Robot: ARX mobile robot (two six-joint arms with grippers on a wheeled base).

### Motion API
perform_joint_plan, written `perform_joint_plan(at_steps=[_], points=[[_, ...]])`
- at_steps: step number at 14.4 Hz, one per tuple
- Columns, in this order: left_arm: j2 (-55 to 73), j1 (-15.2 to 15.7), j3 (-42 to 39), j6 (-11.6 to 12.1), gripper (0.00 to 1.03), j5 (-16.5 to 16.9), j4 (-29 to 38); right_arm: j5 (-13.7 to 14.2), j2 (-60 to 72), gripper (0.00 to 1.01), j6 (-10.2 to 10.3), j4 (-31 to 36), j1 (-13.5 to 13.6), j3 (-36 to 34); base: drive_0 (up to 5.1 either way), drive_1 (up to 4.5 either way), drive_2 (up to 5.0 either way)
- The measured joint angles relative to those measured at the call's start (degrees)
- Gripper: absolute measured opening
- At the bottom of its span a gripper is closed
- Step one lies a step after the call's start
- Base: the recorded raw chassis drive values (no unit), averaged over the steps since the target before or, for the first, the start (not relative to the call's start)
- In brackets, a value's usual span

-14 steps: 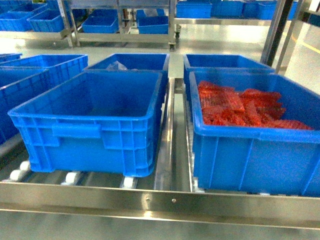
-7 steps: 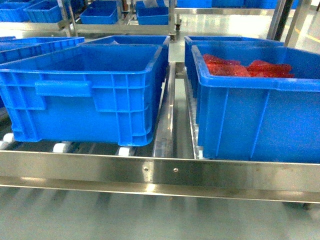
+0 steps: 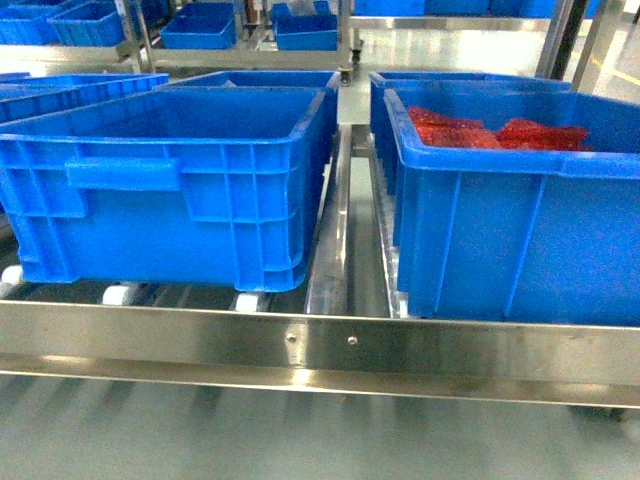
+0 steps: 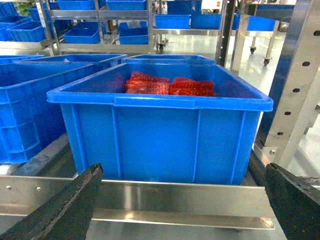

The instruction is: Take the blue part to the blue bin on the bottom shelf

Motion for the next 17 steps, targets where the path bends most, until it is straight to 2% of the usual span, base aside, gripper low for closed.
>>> perform_joint_plan(at_steps=[17], points=[[0.4,0.0,0.0,0.0,0.44,0.0,-0.2,0.0,0.0,0.98,0.0,-0.1,0.0,0.0,0.1,4.30,-4.1]])
